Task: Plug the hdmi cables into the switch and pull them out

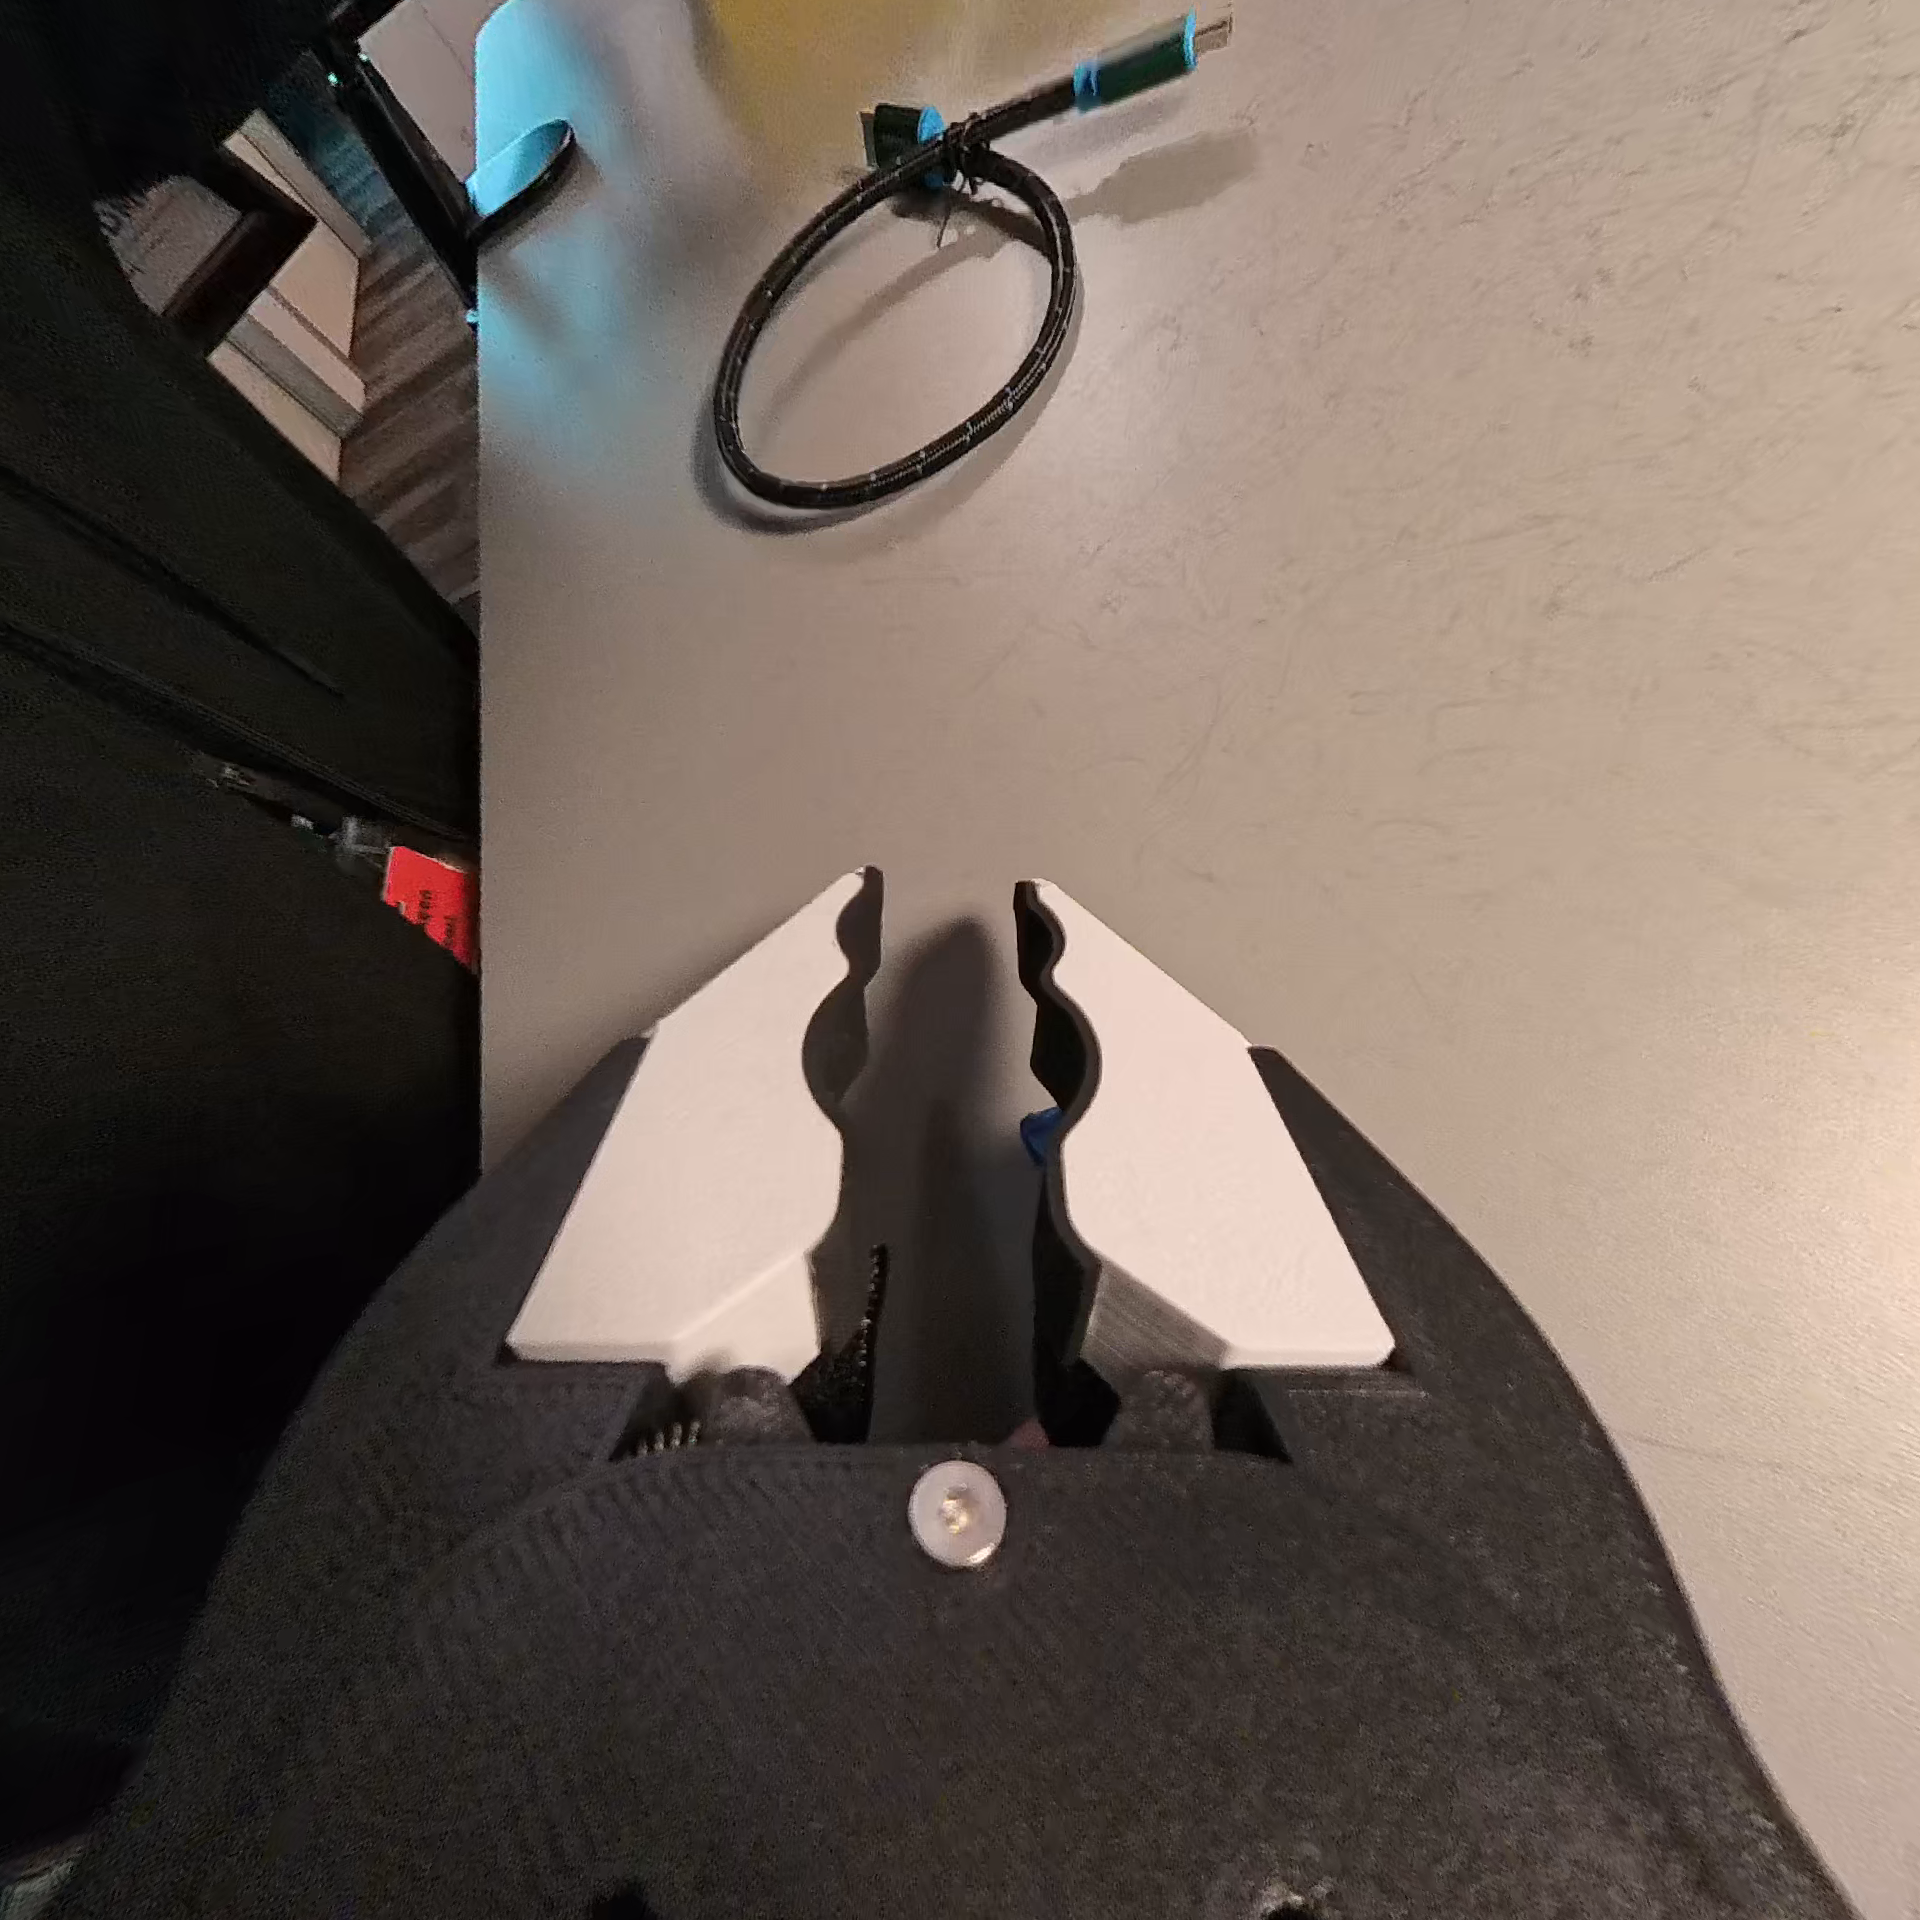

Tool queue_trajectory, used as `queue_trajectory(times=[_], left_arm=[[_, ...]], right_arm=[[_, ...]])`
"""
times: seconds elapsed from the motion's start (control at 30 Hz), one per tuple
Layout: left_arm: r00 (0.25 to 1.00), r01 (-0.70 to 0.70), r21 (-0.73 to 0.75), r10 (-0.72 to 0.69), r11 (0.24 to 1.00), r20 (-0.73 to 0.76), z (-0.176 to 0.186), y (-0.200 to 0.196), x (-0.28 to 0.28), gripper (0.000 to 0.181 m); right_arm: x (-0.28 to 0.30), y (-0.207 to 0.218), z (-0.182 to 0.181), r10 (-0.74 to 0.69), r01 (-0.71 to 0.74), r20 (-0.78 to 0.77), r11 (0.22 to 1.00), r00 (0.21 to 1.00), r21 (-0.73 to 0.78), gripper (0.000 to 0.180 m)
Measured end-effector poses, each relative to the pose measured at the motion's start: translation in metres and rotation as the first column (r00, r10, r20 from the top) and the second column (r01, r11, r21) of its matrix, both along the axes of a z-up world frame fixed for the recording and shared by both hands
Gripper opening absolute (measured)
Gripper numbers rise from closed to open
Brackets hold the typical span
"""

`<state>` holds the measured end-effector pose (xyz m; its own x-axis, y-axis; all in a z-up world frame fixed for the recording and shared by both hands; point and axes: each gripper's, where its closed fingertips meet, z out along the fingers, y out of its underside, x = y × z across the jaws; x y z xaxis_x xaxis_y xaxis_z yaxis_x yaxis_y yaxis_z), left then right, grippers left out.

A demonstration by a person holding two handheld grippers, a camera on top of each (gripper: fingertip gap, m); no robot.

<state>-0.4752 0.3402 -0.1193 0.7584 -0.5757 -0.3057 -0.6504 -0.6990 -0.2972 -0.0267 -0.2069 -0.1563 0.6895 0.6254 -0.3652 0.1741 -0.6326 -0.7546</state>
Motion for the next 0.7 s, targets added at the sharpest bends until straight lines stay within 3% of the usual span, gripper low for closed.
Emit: queue_trajectory(times=[0.03,0.17,0.33,0.5,0.6,0.7], left_arm=[[0.999,0.012,0.051,-0.013,0.999,0.029,0.017,0.0,0.005,0.005],[0.992,0.06,0.303,-0.09,0.951,0.087,0.1,-0.008,0.027,0.005],[0.972,0.156,0.596,-0.23,0.788,0.051,0.21,-0.04,0.067,0.005],[0.907,0.265,0.716,-0.418,0.646,0.041,0.281,-0.099,0.128,0.005],[0.787,0.315,0.715,-0.593,0.624,0.172,0.295,-0.149,0.184,0.005],[0.566,0.399,0.684,-0.751,0.611,0.34,0.29,-0.212,0.251,0.004]], right_arm=[[0.0,0.0,0.001,0.001,-0.001,-0.007,1.0,1.0,-0.001,0.027],[-0.001,-0.001,0.004,0.01,-0.009,-0.02,1.0,1.0,0.013,0.028],[-0.003,0.0,0.01,0.027,-0.026,-0.01,0.997,1.0,0.07,0.033],[-0.008,0.02,0.026,0.018,-0.026,0.037,0.975,0.999,0.221,0.044],[-0.015,0.052,0.046,-0.02,0.0,0.059,0.948,0.998,0.318,0.056],[-0.028,0.091,0.075,-0.054,0.03,0.042,0.903,0.998,0.429,0.071]])
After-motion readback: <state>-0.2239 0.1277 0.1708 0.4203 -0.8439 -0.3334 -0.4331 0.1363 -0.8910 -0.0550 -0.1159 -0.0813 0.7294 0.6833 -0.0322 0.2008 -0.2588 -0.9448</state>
